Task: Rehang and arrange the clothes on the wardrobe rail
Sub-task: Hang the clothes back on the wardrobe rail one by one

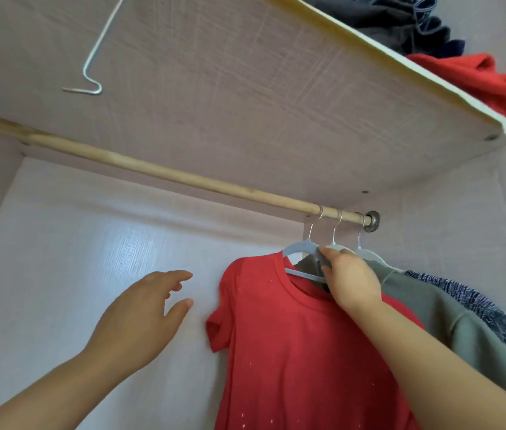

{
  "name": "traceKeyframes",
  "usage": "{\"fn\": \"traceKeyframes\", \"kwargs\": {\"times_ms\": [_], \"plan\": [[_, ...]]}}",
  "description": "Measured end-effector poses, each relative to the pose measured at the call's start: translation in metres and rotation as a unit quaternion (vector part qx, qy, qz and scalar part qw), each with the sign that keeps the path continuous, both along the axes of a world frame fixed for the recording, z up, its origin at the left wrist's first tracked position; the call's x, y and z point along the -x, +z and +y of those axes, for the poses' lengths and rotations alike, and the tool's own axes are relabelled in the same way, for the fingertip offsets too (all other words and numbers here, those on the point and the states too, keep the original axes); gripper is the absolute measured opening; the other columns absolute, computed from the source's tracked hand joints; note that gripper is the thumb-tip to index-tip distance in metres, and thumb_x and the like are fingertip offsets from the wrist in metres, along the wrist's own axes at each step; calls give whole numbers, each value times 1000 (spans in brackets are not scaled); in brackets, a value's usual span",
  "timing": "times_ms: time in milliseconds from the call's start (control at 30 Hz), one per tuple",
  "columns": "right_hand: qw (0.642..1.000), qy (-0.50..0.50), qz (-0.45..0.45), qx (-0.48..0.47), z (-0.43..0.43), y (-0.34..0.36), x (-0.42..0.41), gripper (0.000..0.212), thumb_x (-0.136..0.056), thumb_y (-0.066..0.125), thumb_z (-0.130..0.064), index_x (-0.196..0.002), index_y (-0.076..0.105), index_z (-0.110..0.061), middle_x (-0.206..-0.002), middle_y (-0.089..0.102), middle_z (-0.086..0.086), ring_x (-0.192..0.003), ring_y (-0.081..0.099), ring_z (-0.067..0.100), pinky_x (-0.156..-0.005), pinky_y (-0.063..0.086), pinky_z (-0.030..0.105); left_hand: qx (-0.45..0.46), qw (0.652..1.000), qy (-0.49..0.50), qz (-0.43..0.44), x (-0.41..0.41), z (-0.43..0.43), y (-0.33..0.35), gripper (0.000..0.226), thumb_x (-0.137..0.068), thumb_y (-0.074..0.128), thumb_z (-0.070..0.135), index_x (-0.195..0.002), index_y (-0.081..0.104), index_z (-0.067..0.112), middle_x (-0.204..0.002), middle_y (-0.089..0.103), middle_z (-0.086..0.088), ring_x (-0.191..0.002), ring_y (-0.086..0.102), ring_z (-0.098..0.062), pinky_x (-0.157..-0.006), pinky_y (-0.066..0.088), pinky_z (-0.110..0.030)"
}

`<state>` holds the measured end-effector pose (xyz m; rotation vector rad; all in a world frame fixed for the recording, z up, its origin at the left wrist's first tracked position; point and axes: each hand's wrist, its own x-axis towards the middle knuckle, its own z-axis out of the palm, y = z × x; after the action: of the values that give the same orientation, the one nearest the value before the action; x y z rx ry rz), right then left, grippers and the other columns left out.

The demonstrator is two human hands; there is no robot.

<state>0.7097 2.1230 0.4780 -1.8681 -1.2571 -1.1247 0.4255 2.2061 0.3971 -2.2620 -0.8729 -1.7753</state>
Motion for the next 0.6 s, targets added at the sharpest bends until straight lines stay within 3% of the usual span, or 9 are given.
{"fn": "traceKeyframes", "kwargs": {"times_ms": [100,233,367,500,600], "plan": [[999,26,11,-27,3,-3,-7,23,-90,48,-16,-112,55,-18,-106,59,9,-93,57,31,-64,39,30,-3,1000,-5,4,-10,4,-2,39,-89,52,35,-127,46,36,-104,48,21,-90,44,2,-73,31,-15],[994,75,16,-71,7,-23,-12,38,-85,59,-13,-122,57,-13,-119,57,13,-109,52,33,-85,44,39,9,1000,-14,12,-21,9,-11,39,-89,53,34,-128,47,34,-108,51,16,-90,44,-1,-74,31,-17],[984,106,-60,-128,9,-61,-10,43,-74,71,-8,-116,62,-7,-113,61,15,-106,55,36,-92,42,43,29,999,-21,32,-25,15,-34,41,-89,54,34,-129,47,32,-112,53,12,-93,46,-3,-78,33,-18],[984,155,-55,-70,14,-129,4,44,-73,73,-11,-116,62,-11,-111,62,11,-103,57,33,-92,43,43,84,994,-11,68,-24,13,-78,42,-91,50,34,-133,43,32,-121,53,8,-105,50,-7,-81,33,-16],[979,201,-26,18,21,-201,26,43,-75,74,-13,-116,62,-11,-111,62,11,-103,58,32,-92,43,43,156,983,11,92,-13,8,-132,44,-93,47,33,-136,38,29,-130,49,6,-113,48,-11,-93,34,-20]]}}
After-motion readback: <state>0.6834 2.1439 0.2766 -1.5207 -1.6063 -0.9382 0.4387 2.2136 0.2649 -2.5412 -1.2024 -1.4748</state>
